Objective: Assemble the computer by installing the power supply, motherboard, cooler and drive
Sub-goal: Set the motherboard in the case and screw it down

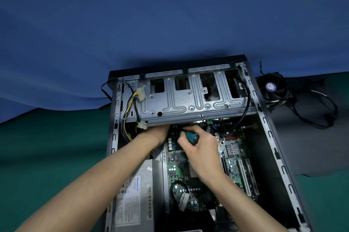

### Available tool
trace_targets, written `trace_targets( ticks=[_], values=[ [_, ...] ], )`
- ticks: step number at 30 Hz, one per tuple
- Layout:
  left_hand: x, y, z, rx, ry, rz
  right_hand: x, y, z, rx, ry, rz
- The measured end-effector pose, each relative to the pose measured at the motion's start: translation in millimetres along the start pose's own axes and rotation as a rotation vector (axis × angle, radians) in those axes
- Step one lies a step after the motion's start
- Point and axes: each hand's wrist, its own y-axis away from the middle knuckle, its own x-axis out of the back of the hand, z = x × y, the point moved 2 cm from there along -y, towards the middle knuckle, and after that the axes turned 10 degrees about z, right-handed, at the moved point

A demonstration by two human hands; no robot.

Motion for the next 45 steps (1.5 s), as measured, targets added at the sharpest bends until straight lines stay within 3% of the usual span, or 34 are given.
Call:
trace_targets(
  ticks=[10, 37, 45],
  values=[
    [1.0, 1.3, 3.6, 0.011, 0.117, 0.071, -5.1, -5.3, -3.1, 0.030, 0.026, 0.002],
    [3.7, 0.8, 2.9, 0.002, 0.006, 0.059, -10.9, -6.1, 3.2, 0.043, 0.084, -0.012],
    [4.2, 3.1, 4.4, -0.084, -0.087, -0.008, -15.7, -2.2, -3.0, 0.093, 0.160, -0.025]
  ],
)
